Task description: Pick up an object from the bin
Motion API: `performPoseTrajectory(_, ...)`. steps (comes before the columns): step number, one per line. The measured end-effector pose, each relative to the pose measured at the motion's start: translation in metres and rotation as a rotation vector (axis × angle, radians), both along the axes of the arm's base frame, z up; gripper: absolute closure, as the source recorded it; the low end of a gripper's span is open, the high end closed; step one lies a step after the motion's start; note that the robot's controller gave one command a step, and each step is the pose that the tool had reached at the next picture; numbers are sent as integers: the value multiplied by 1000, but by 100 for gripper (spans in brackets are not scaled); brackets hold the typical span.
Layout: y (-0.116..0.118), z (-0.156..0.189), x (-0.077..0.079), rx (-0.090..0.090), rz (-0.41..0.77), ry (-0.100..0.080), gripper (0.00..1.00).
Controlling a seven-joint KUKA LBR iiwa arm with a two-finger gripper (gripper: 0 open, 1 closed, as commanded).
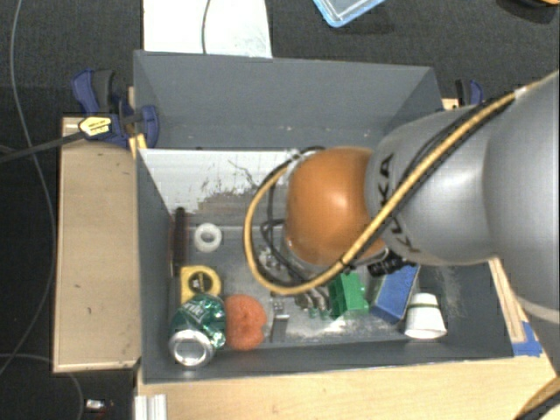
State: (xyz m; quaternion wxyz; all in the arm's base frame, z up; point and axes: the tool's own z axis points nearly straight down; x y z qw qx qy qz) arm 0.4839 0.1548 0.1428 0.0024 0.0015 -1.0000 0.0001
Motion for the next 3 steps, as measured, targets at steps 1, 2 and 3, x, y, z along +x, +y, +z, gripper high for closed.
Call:
performPoseTrajectory(1,0,3,2,1,-6,-7,0)
performPoseTrajectory(2,38,-55,42,5,-61,-14,0)
performPoseTrajectory(3,45,-71,42,0,-131,-9,0)
